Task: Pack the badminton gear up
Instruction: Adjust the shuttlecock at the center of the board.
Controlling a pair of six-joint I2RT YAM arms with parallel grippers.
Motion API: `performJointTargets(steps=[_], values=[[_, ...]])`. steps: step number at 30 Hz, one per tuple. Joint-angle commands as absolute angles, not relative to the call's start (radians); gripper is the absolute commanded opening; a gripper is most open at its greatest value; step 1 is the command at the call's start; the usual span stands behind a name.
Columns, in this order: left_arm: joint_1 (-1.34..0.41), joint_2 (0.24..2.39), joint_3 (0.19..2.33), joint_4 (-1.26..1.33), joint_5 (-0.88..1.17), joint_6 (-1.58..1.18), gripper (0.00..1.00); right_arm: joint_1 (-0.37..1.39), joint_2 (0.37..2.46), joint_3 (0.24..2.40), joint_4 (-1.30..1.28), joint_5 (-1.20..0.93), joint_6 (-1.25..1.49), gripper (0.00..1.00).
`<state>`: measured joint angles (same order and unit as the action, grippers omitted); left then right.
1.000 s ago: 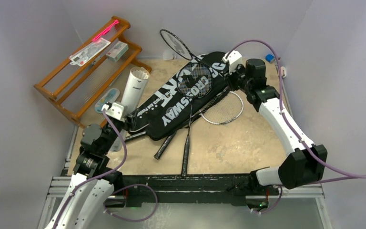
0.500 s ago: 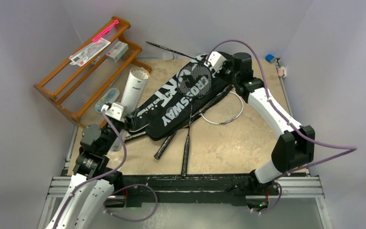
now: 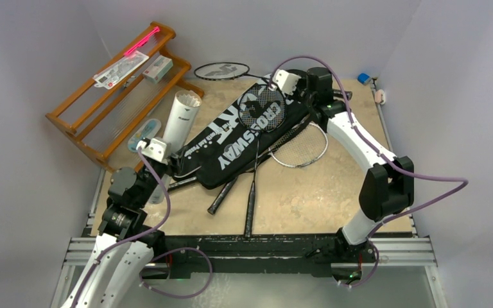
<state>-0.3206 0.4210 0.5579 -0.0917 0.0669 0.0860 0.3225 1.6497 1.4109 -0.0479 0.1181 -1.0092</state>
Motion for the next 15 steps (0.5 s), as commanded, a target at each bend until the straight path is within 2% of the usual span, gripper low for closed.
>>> performJointTargets(steps=[1,8,15], values=[[-0.311,0.416,0.557,-0.032,0.076,0.071,0.39,0.307,1.585,1.475,0.062,0.219,-0.975,0.0],[-0.311,0.412,0.558,-0.035,0.078,0.07,0.39,0.303,1.609,1.556,-0.234,0.157,-0.918,0.0],[-0.311,0.408,0.557,-0.036,0.078,0.07,0.39,0.302,1.562,1.54,-0.317,0.144,-0.897,0.0]])
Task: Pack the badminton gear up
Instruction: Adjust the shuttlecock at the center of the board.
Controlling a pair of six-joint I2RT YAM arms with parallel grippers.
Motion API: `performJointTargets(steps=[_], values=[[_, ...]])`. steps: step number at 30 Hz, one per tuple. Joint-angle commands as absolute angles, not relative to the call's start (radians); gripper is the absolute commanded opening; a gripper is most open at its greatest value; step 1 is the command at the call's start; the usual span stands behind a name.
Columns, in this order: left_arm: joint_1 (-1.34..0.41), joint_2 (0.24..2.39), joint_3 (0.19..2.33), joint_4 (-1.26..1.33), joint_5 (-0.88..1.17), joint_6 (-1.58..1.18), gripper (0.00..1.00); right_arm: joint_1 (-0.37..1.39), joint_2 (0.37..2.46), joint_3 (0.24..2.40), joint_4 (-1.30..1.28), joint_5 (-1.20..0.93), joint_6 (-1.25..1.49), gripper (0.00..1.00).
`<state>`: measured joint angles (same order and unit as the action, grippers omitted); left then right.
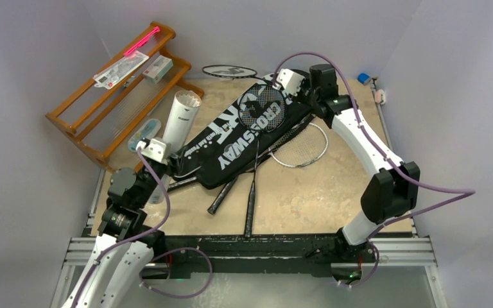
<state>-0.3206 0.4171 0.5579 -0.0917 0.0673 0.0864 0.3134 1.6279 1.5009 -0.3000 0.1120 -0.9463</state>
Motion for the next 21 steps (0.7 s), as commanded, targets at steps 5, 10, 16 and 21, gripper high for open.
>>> performJointTargets(steps=[5,10,16,21], values=[[-0.311,0.409,0.558,-0.035,0.081,0.069,0.39,0.311,1.541,1.525,-0.353,0.11,-0.907,0.0],[-0.311,0.41,0.557,-0.034,0.081,0.069,0.39,0.338,1.528,1.522,-0.426,0.042,-0.93,0.0],[-0.311,0.412,0.557,-0.035,0.078,0.069,0.39,0.39,1.483,1.492,-0.459,0.005,-0.966,0.0],[-0.31,0.413,0.557,-0.034,0.078,0.07,0.39,0.431,1.397,1.45,-0.481,0.002,-0.98,0.0]])
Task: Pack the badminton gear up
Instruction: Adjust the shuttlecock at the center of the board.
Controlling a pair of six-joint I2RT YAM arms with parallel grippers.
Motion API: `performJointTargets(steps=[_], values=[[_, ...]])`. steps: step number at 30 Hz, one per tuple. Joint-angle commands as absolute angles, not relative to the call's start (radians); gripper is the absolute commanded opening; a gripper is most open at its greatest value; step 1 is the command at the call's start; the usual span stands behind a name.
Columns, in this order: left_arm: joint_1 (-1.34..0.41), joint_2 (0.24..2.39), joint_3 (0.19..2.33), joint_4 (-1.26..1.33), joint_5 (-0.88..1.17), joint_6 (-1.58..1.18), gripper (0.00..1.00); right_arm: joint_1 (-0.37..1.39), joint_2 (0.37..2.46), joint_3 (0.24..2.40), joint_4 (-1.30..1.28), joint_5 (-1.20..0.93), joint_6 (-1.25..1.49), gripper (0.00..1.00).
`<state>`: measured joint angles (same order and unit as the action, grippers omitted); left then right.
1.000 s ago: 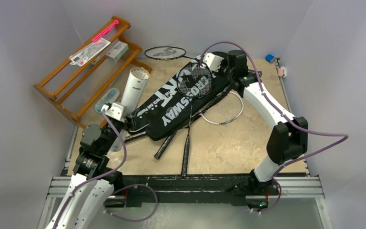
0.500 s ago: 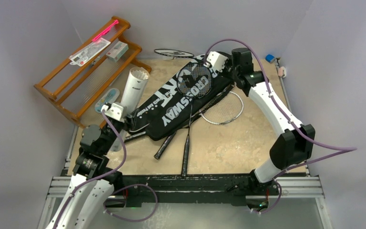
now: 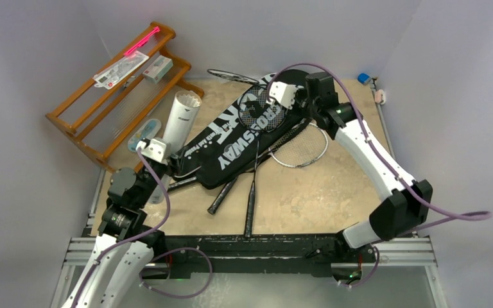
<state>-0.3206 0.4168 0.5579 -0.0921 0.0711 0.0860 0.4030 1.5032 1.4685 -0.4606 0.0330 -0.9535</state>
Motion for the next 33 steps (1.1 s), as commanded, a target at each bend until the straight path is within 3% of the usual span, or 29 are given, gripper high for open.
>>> performJointTargets(steps=[1,6,12,26,33], values=[[-0.31,0.414,0.557,-0.034,0.077,0.07,0.39,0.439,1.374,1.442,-0.49,0.002,-0.98,0.0],[-0.31,0.416,0.558,-0.033,0.078,0.07,0.39,0.479,1.227,1.405,-0.561,-0.012,-0.923,0.0],[-0.308,0.416,0.557,-0.032,0.082,0.067,0.39,0.48,1.206,1.401,-0.388,0.056,-0.882,0.0],[-0.308,0.408,0.557,-0.034,0.08,0.066,0.39,0.48,1.573,1.558,-0.236,0.133,-0.969,0.0],[-0.307,0.411,0.557,-0.031,0.081,0.069,0.39,0.481,1.653,1.565,-0.176,0.188,-1.012,0.0]])
